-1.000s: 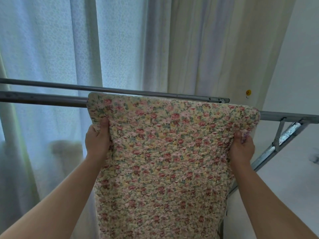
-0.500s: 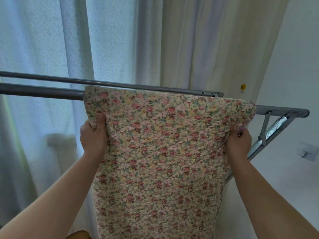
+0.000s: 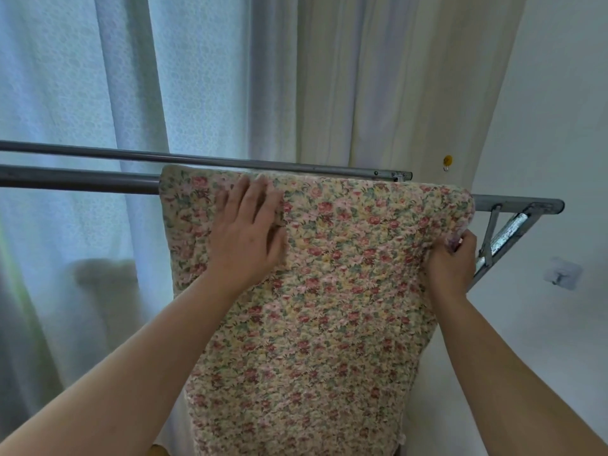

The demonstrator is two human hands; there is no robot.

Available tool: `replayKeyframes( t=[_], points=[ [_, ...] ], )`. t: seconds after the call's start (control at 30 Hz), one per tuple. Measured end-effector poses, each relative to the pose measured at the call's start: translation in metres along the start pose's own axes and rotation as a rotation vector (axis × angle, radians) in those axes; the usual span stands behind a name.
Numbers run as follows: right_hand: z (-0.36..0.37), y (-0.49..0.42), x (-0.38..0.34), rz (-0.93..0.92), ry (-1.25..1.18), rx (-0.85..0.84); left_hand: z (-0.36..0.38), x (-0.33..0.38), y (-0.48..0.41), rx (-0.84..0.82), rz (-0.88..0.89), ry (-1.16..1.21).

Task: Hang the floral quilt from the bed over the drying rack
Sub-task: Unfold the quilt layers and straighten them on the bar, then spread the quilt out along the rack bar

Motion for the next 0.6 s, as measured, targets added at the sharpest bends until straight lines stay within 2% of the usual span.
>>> replayKeyframes(
  t=[0.27, 0.5, 0.6],
  points=[
    [-0.011, -0.012, -0.002, -0.054, -0.098, -0.055, 0.025, 0.074, -0.029, -0.187, 0.115, 0.040],
    [-0.004, -0.014, -0.002, -0.067, -0.213, -0.106, 0.050, 0.138, -0.036, -0.178, 0.169, 0.051],
    [-0.001, -0.018, -0.003, -0.121, -0.279, -0.168, 0.062, 0.166, -0.042, -0.146, 0.128, 0.061]
  ],
)
Point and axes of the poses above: each hand's wrist, its own y-axis away from the middle knuckle, its own z-axis out of the palm, x = y × z, the point moved 9 cm from there along -y, towards the middle knuckle, and after that the axes turned 11 degrees about -z, right-handed, at the moved point
